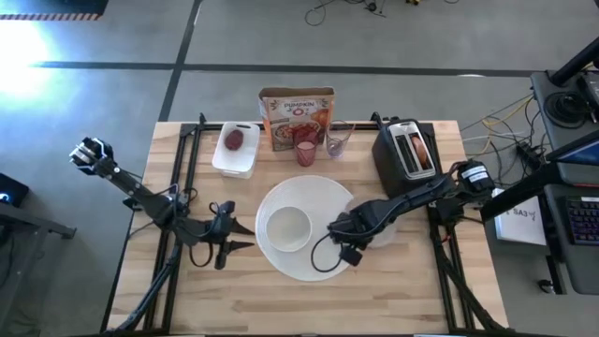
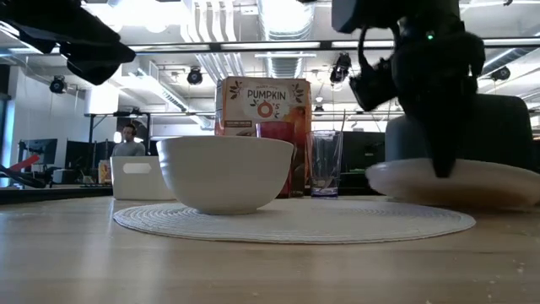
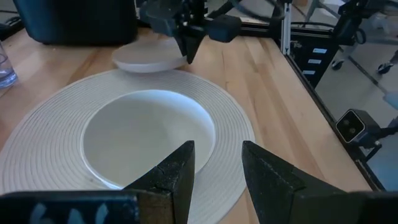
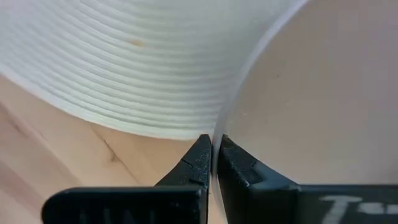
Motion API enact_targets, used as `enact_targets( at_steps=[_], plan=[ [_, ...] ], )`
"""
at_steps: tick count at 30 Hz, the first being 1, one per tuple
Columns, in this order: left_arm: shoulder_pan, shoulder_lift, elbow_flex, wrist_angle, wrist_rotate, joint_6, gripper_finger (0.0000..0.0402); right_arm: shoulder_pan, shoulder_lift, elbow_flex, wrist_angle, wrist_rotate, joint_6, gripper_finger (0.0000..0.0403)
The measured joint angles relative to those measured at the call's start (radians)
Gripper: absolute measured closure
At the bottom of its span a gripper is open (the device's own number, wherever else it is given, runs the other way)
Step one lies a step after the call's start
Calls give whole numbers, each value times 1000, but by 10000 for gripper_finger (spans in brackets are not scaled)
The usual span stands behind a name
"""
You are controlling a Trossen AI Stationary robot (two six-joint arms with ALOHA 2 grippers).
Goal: Arrange a breakfast setting
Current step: Put the white and gray plate on the white placemat to the right of the white bowl
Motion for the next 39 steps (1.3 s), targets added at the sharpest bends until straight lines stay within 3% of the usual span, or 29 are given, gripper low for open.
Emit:
enact_targets(
  at_steps=[12,23,27,33,39],
  plan=[
    [0,43,0,58,2,34,283,0,2,11,40,51,-603,394],
    [0,51,0,113,3,79,283,29,3,-6,88,16,-888,394],
    [0,51,0,113,3,79,283,44,3,-17,91,-25,-903,394],
    [0,51,0,113,3,79,283,46,3,-20,150,-34,-796,393],
    [0,51,0,113,3,79,283,46,3,-21,208,-44,-736,363]
  ],
)
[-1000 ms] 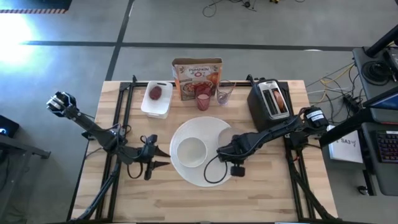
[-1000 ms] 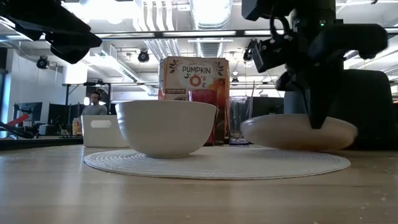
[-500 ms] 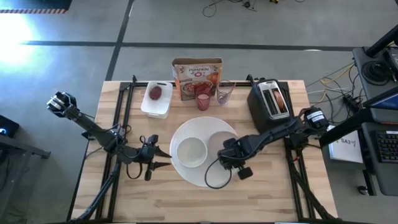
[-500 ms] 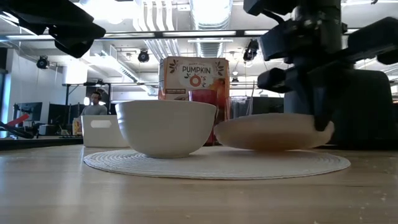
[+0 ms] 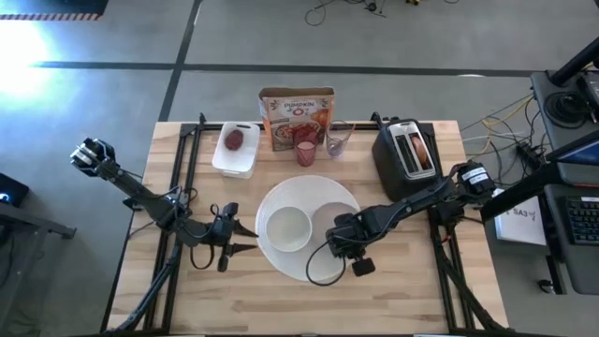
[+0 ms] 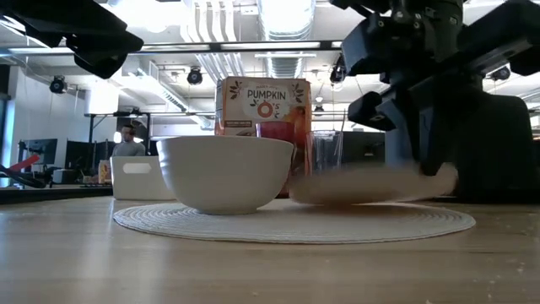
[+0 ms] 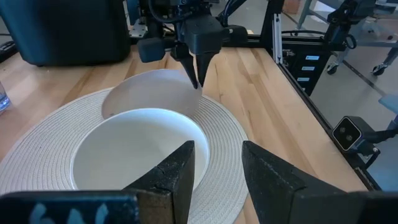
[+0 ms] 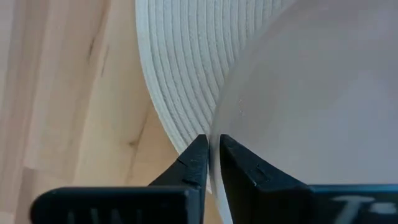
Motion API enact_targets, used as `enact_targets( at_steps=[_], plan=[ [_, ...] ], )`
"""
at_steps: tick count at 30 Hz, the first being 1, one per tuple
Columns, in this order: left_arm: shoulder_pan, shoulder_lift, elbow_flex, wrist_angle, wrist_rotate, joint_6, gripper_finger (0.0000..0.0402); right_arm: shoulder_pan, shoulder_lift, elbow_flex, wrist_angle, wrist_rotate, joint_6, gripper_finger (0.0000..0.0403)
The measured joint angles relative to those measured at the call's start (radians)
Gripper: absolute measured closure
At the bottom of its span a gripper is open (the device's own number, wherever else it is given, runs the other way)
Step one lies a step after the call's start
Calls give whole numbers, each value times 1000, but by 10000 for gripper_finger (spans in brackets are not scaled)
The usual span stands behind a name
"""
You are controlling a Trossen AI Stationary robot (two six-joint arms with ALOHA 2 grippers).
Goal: Arrange a breakfast setting
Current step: Put the white and gray plate on the white placemat to the right of the white bowl, then put the red cup on the white placemat above the gray plate
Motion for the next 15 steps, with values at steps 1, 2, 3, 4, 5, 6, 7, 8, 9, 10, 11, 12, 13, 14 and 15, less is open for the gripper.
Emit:
enact_targets(
  at_steps=[1,2,3,4,5,6,7,8,9,10,11,12,13,14,15],
  plan=[
    [0,0,0,0,0,0,283,0,0,0,0,-6,9,355],
    [0,0,0,0,0,0,283,0,0,0,0,-13,23,347],
    [0,0,0,0,0,0,283,0,0,0,0,-23,28,338],
    [0,0,0,0,0,0,283,0,0,0,0,-28,29,330],
    [0,0,0,0,0,0,283,0,0,0,0,-27,29,322],
    [0,0,0,0,0,0,283,0,0,0,0,-27,29,314],
    [0,0,0,0,0,0,283,0,0,0,1,-26,35,308],
    [0,0,0,0,0,0,283,0,0,0,1,-23,50,303],
    [0,0,0,0,0,0,283,0,0,0,1,-21,65,300],
    [0,0,0,0,0,0,283,-1,0,0,1,-20,83,298],
    [0,0,0,0,-1,0,283,-3,0,2,0,-19,93,297],
    [0,0,0,1,-1,0,283,-4,0,5,-2,-17,103,297],
    [0,0,0,3,-1,-1,283,-8,0,12,-3,-17,104,297],
    [0,0,0,10,-2,-2,283,-11,0,20,-7,-17,104,298],
    [0,0,0,16,-7,-2,283,-18,0,31,-21,-17,100,300]
  ],
)
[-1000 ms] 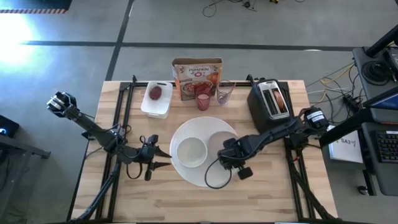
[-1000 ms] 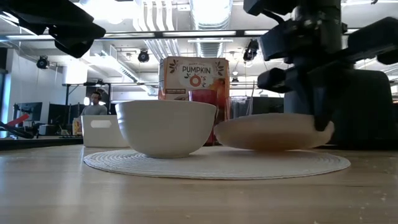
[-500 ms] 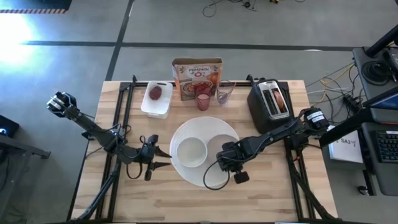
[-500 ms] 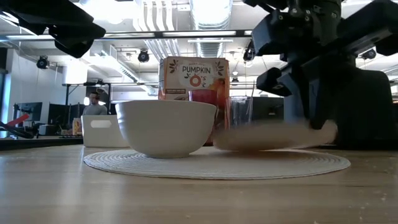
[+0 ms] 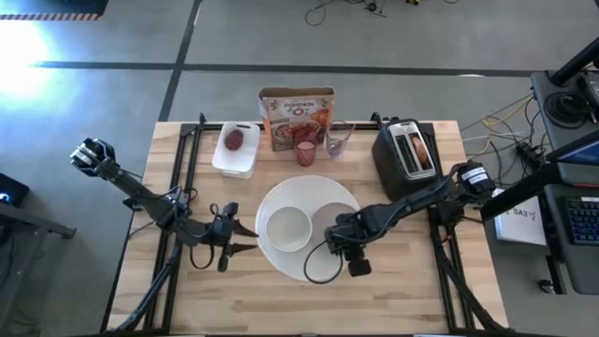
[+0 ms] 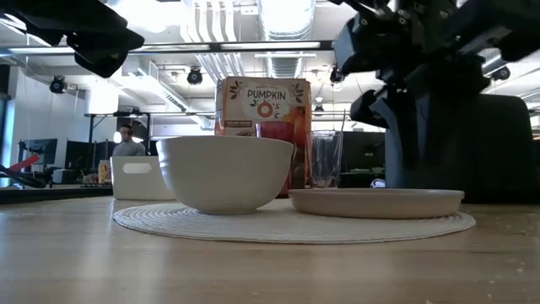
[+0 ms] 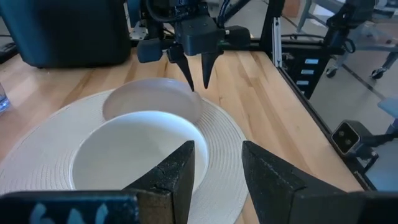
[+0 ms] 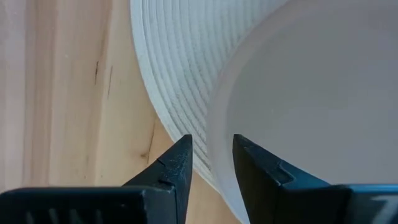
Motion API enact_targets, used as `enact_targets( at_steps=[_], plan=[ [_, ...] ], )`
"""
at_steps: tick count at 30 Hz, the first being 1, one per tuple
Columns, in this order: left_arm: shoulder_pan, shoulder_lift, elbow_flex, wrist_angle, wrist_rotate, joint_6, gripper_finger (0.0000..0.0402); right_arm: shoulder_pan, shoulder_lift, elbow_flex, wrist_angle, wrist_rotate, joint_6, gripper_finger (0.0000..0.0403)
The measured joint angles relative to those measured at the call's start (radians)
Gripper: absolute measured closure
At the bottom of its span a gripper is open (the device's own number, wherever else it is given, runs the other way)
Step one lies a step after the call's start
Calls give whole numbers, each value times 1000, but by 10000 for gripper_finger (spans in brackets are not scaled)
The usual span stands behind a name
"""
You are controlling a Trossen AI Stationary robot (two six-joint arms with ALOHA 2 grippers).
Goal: Arrange a breakfast setting
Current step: Put the red cup on the white placemat above the gray plate
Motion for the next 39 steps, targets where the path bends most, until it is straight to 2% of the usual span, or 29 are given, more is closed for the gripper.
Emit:
enact_targets(
  at_steps=[4,9,15,17,20,25,30,35,39],
  plan=[
    [0,0,0,8,-40,2,283,-39,0,62,-109,26,-44,310],
    [0,0,0,19,-80,2,283,-101,-1,162,-256,198,-120,320],
    [0,0,0,80,-305,-38,283,-182,-2,241,-323,438,-226,321],
    [0,0,0,89,-392,-76,283,-211,-2,253,-325,479,-252,323],
    [0,0,0,89,-471,-154,283,-260,-2,264,-330,484,-294,323],
    [9,0,0,128,-503,-230,283,-335,-2,266,-327,484,-429,323],
    [36,0,45,121,-506,-230,283,-390,-2,270,-258,483,-584,323],
    [52,0,104,95,-511,-167,283,-430,-2,271,-107,459,-766,323],
    [53,0,146,56,-570,-148,283,-453,-4,272,-14,420,-838,323]
  ],
)
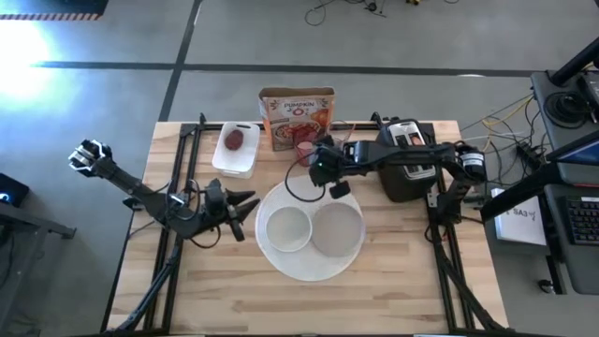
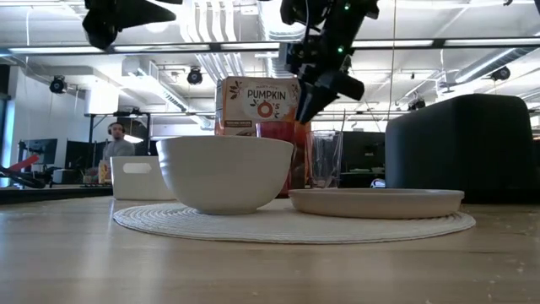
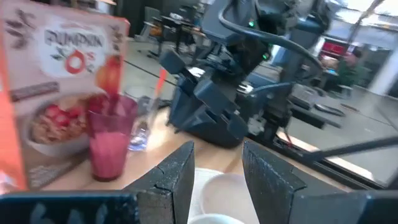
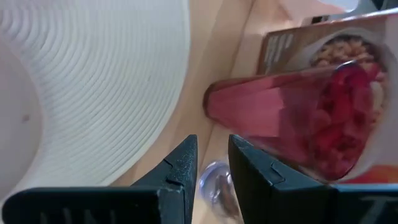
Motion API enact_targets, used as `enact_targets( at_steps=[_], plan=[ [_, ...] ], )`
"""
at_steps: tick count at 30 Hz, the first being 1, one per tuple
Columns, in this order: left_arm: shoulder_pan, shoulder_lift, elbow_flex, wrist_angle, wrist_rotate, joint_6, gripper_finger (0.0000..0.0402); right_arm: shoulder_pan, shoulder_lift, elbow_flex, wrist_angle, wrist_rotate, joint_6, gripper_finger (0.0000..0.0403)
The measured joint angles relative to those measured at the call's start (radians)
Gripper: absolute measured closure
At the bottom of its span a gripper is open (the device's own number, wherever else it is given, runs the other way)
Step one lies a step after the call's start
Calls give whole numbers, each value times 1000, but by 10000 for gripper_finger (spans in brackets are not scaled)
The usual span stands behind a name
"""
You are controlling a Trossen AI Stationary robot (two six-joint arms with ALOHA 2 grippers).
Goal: Arrange a breakfast setting
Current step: Put the red cup on the white placemat above the gray plate
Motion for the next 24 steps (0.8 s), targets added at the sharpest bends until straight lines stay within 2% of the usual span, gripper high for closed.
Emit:
enact_targets(
  at_steps=[13,19,24],
  plan=[
    [24,-1,39,-124,-160,-6,283,-51,-24,0,108,-38,-191,323],
    [66,-7,76,-137,-166,128,283,-140,-19,0,203,-45,-189,323],
    [121,-8,153,-215,-167,210,283,-214,-15,0,201,-172,-140,323]
  ],
)
